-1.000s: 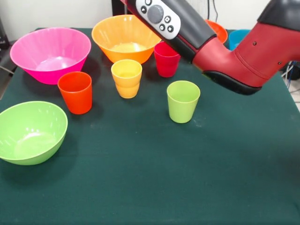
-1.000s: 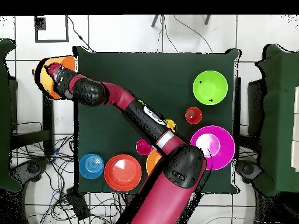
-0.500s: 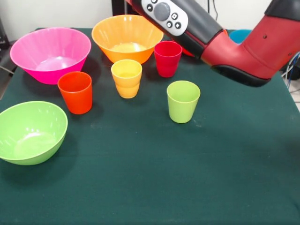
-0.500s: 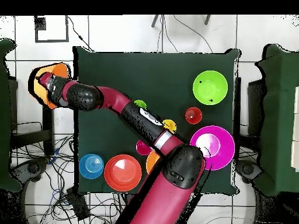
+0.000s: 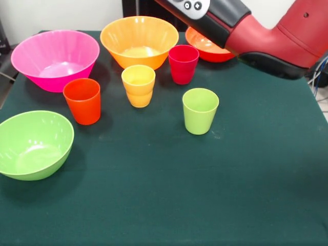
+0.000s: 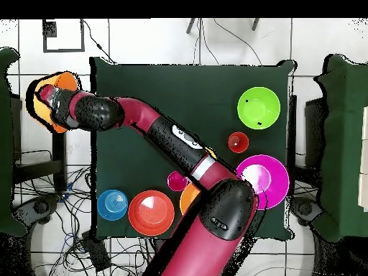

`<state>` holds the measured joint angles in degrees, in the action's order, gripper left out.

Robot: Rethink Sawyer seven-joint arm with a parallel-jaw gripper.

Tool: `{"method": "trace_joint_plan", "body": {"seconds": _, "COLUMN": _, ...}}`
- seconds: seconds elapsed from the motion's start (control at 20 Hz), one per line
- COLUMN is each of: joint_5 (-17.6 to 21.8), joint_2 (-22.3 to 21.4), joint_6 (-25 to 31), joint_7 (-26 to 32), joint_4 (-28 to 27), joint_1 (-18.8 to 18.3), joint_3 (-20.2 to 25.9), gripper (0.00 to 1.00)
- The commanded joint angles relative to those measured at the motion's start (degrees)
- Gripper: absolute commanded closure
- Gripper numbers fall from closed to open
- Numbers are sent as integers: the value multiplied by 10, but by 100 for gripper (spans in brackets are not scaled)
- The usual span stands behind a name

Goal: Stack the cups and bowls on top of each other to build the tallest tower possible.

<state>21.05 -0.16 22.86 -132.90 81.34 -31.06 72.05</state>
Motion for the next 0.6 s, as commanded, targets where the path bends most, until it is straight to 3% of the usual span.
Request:
{"method": "trace_joint_plan", "body": {"seconds": 0.05, "joint_5": -28, "joint_2": -12, "joint_6": 115, "joint_7": 121, "joint_4": -33, "joint_1": -8, "joint_3": -3, "gripper": 100}}
{"method": "trace_joint_plan", "body": {"seconds": 0.6, "joint_5": -14, "joint_2": 43, "joint_6": 159, "joint_7": 203, "joint_4": -38, "joint_1": -37, "joint_3": 15, "gripper": 100}}
